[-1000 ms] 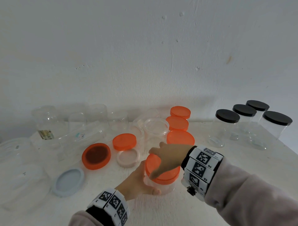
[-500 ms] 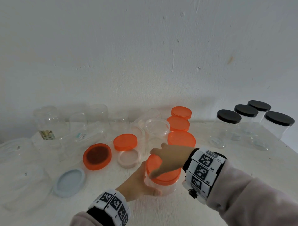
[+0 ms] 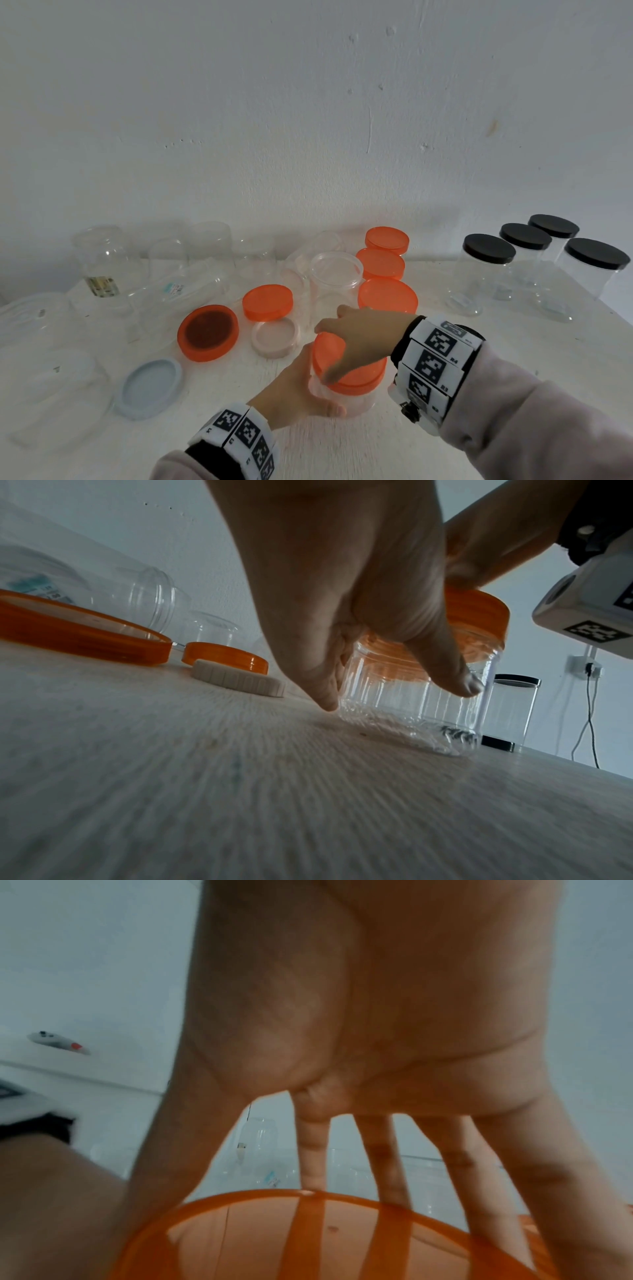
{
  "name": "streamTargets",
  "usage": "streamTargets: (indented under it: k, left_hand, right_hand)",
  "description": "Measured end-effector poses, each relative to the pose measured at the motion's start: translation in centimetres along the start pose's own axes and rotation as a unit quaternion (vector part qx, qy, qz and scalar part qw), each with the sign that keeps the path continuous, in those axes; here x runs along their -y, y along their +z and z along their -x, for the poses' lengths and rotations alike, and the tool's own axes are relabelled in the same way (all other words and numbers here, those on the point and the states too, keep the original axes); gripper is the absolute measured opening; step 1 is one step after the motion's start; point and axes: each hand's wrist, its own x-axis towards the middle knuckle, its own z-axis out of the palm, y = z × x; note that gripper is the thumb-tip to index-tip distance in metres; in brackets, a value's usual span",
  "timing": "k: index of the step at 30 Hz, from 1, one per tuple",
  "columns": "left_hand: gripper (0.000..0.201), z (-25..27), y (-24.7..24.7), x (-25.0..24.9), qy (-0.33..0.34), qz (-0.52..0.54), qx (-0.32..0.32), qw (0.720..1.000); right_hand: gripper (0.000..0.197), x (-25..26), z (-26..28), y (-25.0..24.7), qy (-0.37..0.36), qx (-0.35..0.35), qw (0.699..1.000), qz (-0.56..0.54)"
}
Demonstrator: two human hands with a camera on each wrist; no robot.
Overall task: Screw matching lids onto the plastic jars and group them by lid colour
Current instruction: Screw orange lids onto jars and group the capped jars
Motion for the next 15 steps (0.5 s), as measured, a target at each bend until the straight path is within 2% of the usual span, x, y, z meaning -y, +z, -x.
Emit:
streamTargets:
  k: [4, 7, 11, 15]
  left_hand:
    - [0.093, 0.08, 0.05, -0.02, 0.001, 0.003, 0.007, 1.000]
    - [0.094, 0.05, -0.07, -0.02, 0.001, 0.001, 0.007, 1.000]
    - [0.102, 0.10, -0.09, -0.11, 0.014, 0.017, 0.019, 1.000]
    - [0.099, 0.02, -0.06, 0.16, 0.005, 0.015, 0.008, 1.000]
  right_hand:
    - [0.097, -0.15, -0.13, -0.08, 0.038, -0.004, 0.999, 0.010]
    - [0.105, -0.14, 0.29, -0.50, 0.003, 0.021, 1.000, 0.007]
    - [0.089, -0.05, 0.48, -0.78, -0.045, 0.033, 0.998, 0.000]
    - [0.084, -0.07, 0.17, -0.43, -0.021, 0.015, 1.000, 0.000]
